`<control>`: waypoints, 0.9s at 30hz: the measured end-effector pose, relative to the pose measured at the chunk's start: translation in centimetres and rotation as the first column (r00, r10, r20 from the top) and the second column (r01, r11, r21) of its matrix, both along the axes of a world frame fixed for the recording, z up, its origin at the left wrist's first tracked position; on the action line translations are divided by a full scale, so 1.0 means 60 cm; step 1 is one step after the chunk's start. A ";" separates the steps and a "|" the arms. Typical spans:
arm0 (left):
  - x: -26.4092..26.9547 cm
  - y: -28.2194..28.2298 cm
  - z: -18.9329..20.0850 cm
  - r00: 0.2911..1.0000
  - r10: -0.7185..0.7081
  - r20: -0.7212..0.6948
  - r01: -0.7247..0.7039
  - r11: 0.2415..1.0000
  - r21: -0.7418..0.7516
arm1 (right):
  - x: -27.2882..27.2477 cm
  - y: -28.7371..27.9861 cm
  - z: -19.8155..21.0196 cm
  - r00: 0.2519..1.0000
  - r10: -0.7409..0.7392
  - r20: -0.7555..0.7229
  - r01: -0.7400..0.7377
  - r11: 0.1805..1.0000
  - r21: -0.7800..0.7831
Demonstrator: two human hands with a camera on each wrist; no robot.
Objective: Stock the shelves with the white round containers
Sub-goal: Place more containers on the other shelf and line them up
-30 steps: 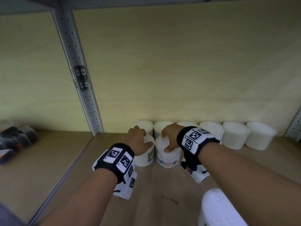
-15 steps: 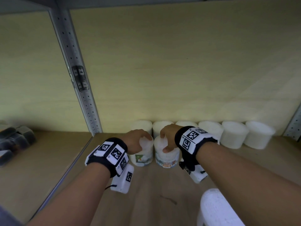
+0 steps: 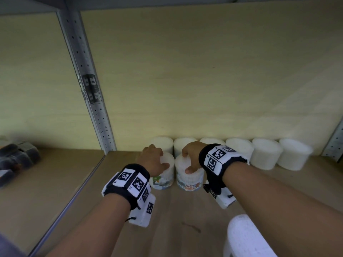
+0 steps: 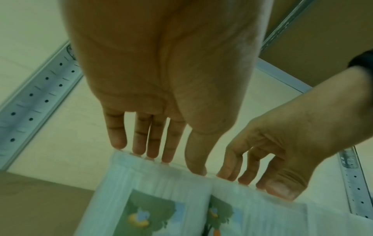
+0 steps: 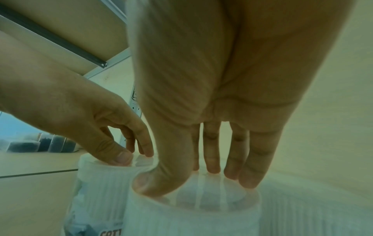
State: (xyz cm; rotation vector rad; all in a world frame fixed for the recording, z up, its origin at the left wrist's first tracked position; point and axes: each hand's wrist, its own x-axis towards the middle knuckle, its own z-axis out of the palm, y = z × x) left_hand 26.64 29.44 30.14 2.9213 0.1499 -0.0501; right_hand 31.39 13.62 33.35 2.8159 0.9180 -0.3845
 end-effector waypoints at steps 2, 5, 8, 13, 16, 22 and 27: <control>0.000 0.002 0.003 1.000 -0.019 -0.017 0.019 1.000 -0.019 | -0.001 0.002 0.002 1.000 0.006 0.007 -0.006 1.000 0.002; -0.001 0.006 0.008 0.997 -0.059 -0.059 0.055 0.996 -0.065 | -0.002 -0.001 0.001 1.000 0.016 0.012 -0.016 1.000 0.009; -0.001 0.009 0.012 0.992 -0.099 -0.082 0.088 0.987 -0.132 | -0.002 -0.001 0.003 1.000 0.022 0.023 -0.022 1.000 0.008; 0.001 0.019 0.014 0.974 -0.178 -0.141 0.154 0.974 -0.166 | -0.002 -0.001 0.002 0.999 0.031 0.024 -0.031 1.000 -0.003; 0.001 0.022 0.012 0.982 -0.160 -0.104 0.138 0.972 -0.192 | -0.001 -0.002 0.002 1.000 0.027 0.012 -0.027 1.000 0.004; -0.008 0.006 -0.005 0.999 -0.032 0.032 0.033 0.999 -0.026 | 0.000 -0.001 0.000 1.000 0.027 0.004 -0.027 0.999 0.033; -0.007 0.011 -0.003 0.997 -0.070 0.019 0.071 0.994 -0.081 | 0.006 0.000 -0.003 1.000 0.011 0.001 -0.011 0.999 0.044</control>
